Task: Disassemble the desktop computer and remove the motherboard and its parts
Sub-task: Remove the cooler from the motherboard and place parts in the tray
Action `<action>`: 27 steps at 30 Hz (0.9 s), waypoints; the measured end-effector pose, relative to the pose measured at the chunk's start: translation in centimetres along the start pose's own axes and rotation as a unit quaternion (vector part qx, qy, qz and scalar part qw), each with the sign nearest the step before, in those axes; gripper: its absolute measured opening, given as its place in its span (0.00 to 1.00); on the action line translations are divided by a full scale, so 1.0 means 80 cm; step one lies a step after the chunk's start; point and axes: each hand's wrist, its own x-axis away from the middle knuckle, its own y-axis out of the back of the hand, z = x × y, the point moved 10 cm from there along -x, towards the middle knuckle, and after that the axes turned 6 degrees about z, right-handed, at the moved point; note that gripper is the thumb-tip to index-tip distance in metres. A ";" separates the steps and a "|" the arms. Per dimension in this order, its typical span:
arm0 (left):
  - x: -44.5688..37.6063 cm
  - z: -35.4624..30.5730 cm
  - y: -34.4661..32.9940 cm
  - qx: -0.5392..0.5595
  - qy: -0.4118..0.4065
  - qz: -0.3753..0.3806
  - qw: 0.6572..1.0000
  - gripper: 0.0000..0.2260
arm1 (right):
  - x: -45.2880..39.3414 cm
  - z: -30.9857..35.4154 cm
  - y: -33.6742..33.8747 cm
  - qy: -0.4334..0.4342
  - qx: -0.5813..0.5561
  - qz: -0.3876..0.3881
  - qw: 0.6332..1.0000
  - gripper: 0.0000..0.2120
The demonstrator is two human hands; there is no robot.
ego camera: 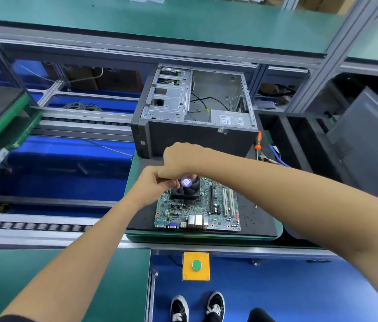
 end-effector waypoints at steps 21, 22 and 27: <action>-0.003 0.020 0.000 0.011 0.055 0.017 0.998 0.08 | 0.006 0.050 0.003 0.174 0.322 -0.034 0.930 0.09; -0.005 0.015 0.000 0.005 0.047 0.014 0.999 0.09 | 0.004 0.041 0.009 0.154 0.253 -0.034 0.954 0.12; -0.009 0.012 0.007 0.055 0.038 -0.048 0.997 0.04 | -0.007 -0.013 0.021 -0.003 0.031 -0.044 0.999 0.16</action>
